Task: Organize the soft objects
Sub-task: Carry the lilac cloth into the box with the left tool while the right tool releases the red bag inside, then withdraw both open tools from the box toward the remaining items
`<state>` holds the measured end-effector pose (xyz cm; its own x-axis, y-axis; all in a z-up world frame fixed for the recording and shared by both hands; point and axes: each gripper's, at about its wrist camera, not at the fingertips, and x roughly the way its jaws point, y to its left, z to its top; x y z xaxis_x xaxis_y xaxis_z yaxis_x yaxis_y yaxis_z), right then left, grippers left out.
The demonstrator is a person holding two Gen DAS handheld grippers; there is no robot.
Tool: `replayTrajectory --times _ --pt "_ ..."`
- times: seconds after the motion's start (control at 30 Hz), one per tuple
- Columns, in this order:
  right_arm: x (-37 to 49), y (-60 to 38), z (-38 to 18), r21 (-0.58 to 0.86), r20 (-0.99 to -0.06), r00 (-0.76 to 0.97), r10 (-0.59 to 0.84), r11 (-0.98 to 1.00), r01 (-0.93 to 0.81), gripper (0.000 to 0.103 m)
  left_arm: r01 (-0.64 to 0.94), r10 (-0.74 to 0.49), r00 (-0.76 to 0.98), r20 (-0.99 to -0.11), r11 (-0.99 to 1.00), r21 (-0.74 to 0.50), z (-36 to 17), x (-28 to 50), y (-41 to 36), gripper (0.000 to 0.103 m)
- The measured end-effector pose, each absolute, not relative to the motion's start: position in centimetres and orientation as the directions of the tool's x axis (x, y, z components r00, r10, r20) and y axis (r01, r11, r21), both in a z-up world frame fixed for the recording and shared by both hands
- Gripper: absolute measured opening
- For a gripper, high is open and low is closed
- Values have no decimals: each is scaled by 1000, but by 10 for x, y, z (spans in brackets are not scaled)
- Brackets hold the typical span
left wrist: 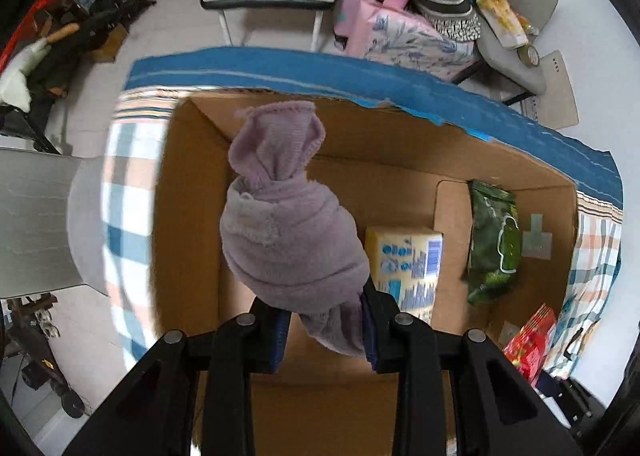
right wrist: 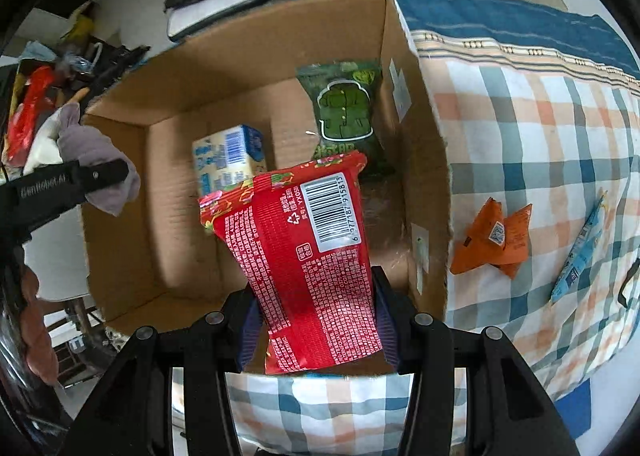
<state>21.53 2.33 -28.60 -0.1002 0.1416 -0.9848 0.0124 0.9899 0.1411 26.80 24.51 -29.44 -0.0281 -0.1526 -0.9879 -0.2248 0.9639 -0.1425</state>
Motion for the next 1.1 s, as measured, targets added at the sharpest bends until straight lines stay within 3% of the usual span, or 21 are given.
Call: replayTrajectory --times 0.2,0.37,0.5,0.63,0.7,0.8,0.87,1.1 --pt "223 25 -307 99 -985 -137 102 995 28 52 -208 -157 -73 -985 968 -139 -318 290 242 28" --pt "225 27 -322 78 -978 -189 83 996 35 53 -182 -108 -131 -985 980 -83 -331 302 239 36" --pt "227 27 -320 69 -981 -181 74 997 34 66 -171 -89 -136 -987 983 -65 -331 302 238 38" --pt "228 30 -318 72 -982 -175 76 997 30 67 -182 -109 -124 -986 980 -85 -324 296 242 40" --pt "228 30 -317 64 -984 -166 67 998 19 73 -184 -112 -119 -987 979 -89 -321 293 244 43" --pt "226 31 -311 71 -986 -149 72 997 10 83 -192 -120 -98 -988 976 -99 -313 292 249 59" --pt "224 34 -305 76 -988 -137 76 997 3 90 -201 -127 -73 -989 973 -110 -306 290 253 74" --pt "217 50 -279 62 -995 -76 58 997 -43 103 -200 -135 13 -991 970 -135 -272 270 262 92"
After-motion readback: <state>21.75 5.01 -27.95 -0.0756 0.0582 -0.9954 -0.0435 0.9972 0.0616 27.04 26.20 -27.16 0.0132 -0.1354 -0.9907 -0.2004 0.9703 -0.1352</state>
